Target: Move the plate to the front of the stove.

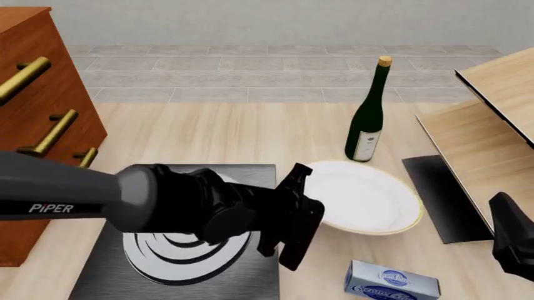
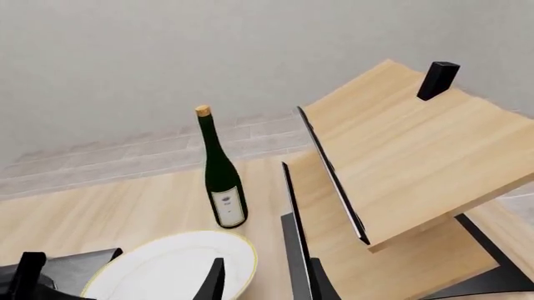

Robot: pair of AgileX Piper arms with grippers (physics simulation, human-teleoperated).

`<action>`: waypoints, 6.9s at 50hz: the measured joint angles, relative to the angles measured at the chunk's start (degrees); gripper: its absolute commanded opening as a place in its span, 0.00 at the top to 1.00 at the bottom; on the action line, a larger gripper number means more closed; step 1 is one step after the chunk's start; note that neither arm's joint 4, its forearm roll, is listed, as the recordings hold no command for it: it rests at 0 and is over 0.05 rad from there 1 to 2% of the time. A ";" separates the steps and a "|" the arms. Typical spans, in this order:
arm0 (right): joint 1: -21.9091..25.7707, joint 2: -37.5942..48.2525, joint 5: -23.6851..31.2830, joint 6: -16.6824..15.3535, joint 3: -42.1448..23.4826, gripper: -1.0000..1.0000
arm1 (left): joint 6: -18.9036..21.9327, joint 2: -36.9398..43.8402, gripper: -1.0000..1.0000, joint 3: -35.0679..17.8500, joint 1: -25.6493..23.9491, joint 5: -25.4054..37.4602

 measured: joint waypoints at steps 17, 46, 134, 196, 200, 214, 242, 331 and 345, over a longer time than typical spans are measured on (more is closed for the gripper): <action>-0.04 -0.47 0.25 0.08 0.00 0.00 | 1.05 -3.34 1.00 0.39 -0.80 0.36; -0.55 -2.13 -0.77 2.16 -0.95 0.00 | 3.23 -11.22 1.00 5.87 -1.14 -0.40; 13.59 10.25 3.75 33.83 -8.99 0.00 | 5.62 -21.44 1.00 17.57 -1.87 -15.28; 20.35 49.05 -33.30 34.42 -5.79 1.00 | 5.25 -22.13 1.00 18.67 -2.81 -15.78; 20.32 48.43 -32.87 34.26 -5.94 1.00 | 5.28 -22.10 1.00 18.84 -2.87 -15.61; 20.76 46.42 -31.61 34.43 -6.17 1.00 | 5.48 -22.11 1.00 19.07 -3.15 -15.76; 21.94 44.29 -30.00 34.99 -6.63 1.00 | 5.81 -23.42 0.00 18.64 -3.15 -15.86; 18.36 44.14 -25.97 36.37 -13.31 1.00 | -6.53 -57.08 0.00 22.88 1.14 -5.38; 19.78 51.87 -26.02 34.95 -19.87 1.00 | -13.04 -66.15 0.00 21.71 3.29 -0.50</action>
